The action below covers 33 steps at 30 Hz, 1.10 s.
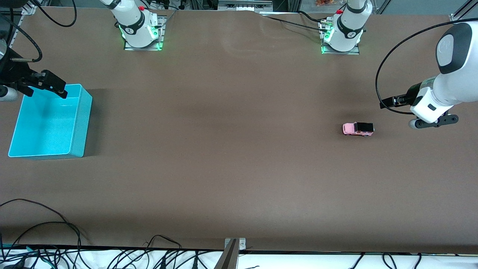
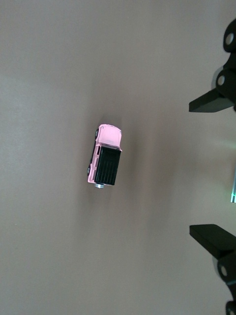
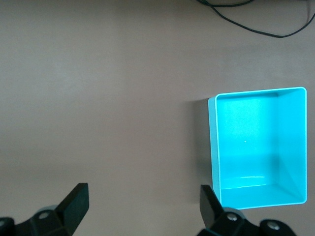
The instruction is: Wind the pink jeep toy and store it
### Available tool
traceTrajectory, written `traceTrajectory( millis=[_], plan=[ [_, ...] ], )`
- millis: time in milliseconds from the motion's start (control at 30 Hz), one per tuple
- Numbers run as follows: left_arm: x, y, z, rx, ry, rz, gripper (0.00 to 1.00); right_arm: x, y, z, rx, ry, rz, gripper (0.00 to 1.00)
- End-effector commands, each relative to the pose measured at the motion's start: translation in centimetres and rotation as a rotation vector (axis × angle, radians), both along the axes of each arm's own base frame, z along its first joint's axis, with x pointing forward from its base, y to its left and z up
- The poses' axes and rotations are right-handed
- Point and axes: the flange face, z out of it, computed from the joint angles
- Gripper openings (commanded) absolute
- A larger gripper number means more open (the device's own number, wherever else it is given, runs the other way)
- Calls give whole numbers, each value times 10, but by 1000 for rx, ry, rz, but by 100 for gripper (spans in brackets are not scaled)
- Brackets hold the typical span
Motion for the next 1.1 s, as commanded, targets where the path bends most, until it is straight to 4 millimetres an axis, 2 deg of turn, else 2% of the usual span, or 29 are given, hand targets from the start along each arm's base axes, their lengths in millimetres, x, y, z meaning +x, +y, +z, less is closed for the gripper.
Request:
traceTrajectory(
  millis=[0,200,500,833,1067],
  plan=[
    [-7,7,-16,-6,16,11,100,2,-1,6,-15,-6,14,100],
    [-10,7,-43,-6,0,13,100,2,-1,6,-15,-6,14,100],
    [-24,6,-95,-11,24,17,100,2,-1,6,-15,-6,15,100],
    [-27,8,-131,-12,32,23,100,2,-1,6,-15,-6,14,100],
    [-29,8,-171,-11,50,24,100,2,0,6,-15,-7,14,100]
  ],
)
